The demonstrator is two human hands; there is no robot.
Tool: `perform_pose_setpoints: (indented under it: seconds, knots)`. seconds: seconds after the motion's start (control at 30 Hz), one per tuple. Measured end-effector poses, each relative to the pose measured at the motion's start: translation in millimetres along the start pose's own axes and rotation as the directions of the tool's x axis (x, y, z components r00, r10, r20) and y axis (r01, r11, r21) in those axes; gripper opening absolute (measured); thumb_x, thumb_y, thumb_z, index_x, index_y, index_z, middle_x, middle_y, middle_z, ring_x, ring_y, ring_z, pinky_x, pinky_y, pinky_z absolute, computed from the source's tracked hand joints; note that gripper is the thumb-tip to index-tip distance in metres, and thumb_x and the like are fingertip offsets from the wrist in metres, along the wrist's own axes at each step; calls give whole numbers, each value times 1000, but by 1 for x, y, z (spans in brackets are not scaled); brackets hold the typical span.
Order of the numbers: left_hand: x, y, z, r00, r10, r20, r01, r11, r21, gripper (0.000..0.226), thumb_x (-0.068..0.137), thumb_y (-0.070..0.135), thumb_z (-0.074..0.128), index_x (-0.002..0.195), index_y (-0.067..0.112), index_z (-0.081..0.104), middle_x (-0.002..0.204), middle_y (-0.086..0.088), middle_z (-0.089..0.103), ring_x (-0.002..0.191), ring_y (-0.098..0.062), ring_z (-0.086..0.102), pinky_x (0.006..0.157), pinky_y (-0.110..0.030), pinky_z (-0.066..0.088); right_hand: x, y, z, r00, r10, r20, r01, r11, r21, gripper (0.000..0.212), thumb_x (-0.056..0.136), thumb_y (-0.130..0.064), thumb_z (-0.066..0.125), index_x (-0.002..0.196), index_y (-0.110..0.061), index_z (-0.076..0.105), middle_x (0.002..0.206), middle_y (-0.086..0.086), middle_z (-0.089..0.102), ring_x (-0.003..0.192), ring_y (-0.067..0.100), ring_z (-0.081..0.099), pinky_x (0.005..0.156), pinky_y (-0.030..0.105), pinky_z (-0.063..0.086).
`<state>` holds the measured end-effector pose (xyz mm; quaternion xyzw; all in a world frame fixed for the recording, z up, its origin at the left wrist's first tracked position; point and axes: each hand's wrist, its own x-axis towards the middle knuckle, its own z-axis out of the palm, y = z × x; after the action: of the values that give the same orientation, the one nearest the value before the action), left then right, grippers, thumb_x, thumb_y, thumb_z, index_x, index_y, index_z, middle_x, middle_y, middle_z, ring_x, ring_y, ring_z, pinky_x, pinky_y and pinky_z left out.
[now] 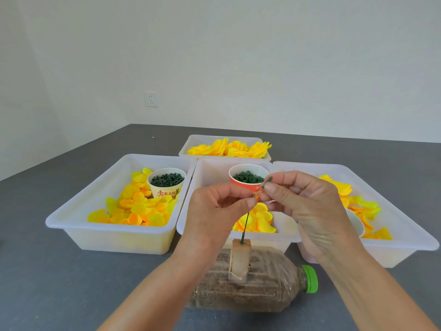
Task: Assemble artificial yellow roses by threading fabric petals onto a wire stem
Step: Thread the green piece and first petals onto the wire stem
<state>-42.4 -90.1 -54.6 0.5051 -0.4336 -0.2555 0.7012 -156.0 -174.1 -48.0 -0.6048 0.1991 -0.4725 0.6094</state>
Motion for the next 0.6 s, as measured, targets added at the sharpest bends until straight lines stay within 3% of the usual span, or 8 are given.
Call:
perform_pose_setpoints:
  seconds: [0.3, 0.6]
  knots:
    - [0, -3, 3, 1000, 3, -18, -3, 1000, -7, 21, 76, -6, 68, 67, 12, 69, 56, 8, 66, 53, 4, 57, 52, -7, 42, 4, 4, 3, 980, 191, 55, -193, 980, 46, 16, 52, -21, 73, 68, -16, 76, 62, 4, 67, 54, 6, 60, 48, 16, 47]
    - [0, -5, 3, 999, -30, -28, 29, 999, -25, 13, 76, -3, 69, 70, 9, 70, 60, 3, 69, 55, 0, 58, 51, -10, 43, 5, 9, 6, 969, 238, 62, -241, 969, 48, 18, 50, -23, 73, 67, -16, 75, 62, 0, 67, 53, 5, 59, 46, 15, 45]
